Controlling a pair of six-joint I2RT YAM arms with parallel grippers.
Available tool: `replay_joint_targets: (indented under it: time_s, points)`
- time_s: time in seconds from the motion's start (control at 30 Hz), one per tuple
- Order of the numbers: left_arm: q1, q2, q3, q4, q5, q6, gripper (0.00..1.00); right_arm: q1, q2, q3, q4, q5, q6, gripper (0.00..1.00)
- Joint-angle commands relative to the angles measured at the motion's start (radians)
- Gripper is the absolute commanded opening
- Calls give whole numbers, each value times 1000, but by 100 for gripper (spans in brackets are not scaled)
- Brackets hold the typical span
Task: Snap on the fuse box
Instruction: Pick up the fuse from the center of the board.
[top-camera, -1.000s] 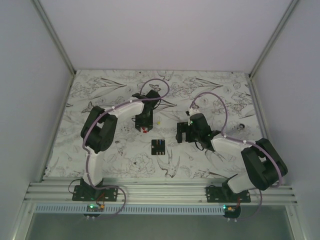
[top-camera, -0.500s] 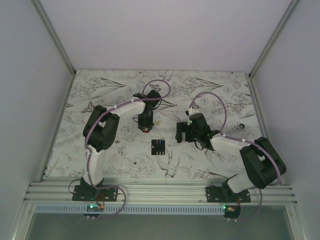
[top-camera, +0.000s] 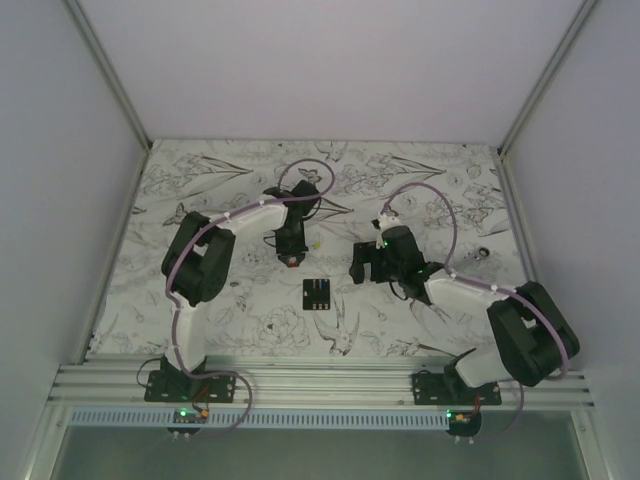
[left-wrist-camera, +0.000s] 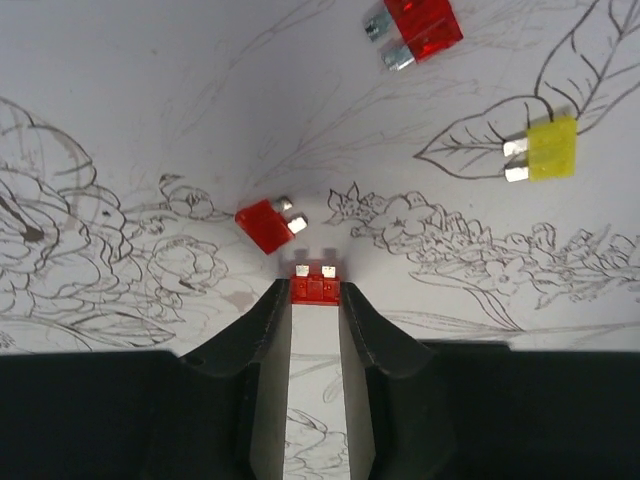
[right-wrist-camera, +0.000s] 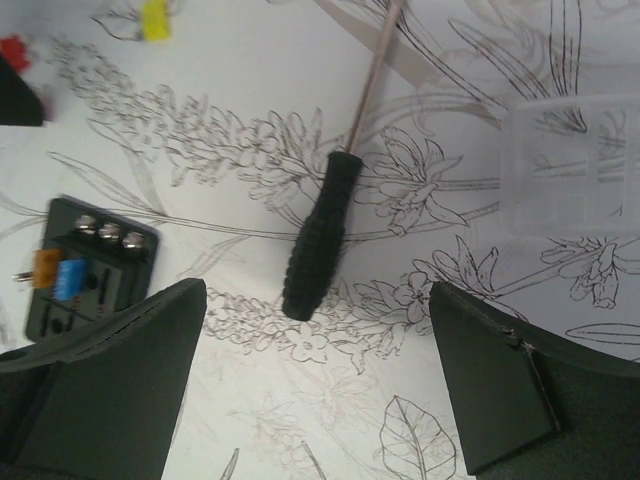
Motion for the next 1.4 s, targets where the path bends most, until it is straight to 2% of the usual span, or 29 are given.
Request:
replay_joint_targets:
  time_s: [0.0,0.27,0.5,0.63,0.8,1.03,1.37]
  points:
    - [5,-94,-23,-30,34,-120,13,17,-88,-35,113,-44,14,100]
    - [-1,-352,-182,98,84,-334,9,123,-219,-119,329,-32,80,100]
    - [-29,-606,-366,228,94,-526,7,263,-279,-177,551,74,85,98]
    - [-66,-722,-422,264,65,-623,7,323,-285,-207,677,119,84,94]
    - [-109,-841,-475,289,13,-713,7,374,-259,-223,805,150,85,83]
    - [-147,-911,-511,310,-17,-771,6,417,-237,-220,908,195,68,70]
    - [-176,-907,-515,344,-3,-813,5,443,-173,-203,987,210,71,56]
